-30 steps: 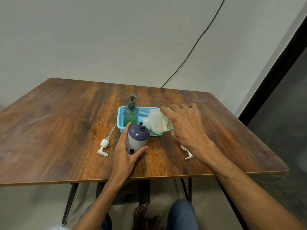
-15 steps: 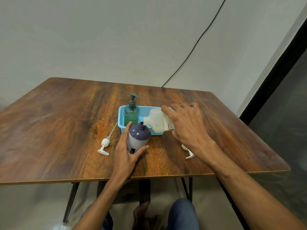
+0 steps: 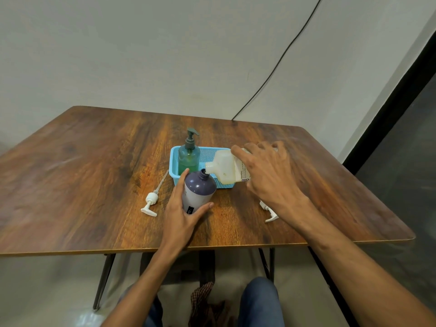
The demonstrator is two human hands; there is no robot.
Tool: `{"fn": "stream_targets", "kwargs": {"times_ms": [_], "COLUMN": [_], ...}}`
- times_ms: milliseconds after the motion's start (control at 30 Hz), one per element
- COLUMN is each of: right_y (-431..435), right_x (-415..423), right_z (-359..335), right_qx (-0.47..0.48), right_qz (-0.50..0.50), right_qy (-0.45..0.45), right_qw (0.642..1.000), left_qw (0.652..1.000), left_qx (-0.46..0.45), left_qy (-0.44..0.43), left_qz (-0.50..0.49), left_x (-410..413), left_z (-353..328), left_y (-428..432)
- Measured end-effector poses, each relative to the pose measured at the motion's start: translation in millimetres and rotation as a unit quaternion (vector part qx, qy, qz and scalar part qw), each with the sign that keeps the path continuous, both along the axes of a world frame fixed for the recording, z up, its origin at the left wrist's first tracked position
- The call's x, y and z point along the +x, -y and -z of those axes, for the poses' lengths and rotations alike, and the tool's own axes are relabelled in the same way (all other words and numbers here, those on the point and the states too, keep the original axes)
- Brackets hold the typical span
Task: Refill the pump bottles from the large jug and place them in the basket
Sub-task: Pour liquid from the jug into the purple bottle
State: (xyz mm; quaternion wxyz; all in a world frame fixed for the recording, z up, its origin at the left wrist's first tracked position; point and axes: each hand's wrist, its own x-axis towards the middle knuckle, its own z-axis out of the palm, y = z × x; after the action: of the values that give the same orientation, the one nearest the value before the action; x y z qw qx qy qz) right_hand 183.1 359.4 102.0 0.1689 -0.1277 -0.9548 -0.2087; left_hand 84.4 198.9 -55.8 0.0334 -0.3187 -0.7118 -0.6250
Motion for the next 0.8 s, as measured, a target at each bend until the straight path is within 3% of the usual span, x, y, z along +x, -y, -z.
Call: {"fn": "stream_targets", "kwargs": {"times_ms": [800], "right_y": [1.2], "right_x": [1.2], "right_z": [-0.9], "right_qx": [-0.009], "right_qz": [-0.004], "right_qy": [0.001], "right_qw": [1.0], "left_qw": [1.0], "left_qx": [-0.002], "left_qy": [-0.003], "left_qz": [-0.011], "left_x": [-0.2], "left_z": [-0.5], "left_y": [-1.9]}}
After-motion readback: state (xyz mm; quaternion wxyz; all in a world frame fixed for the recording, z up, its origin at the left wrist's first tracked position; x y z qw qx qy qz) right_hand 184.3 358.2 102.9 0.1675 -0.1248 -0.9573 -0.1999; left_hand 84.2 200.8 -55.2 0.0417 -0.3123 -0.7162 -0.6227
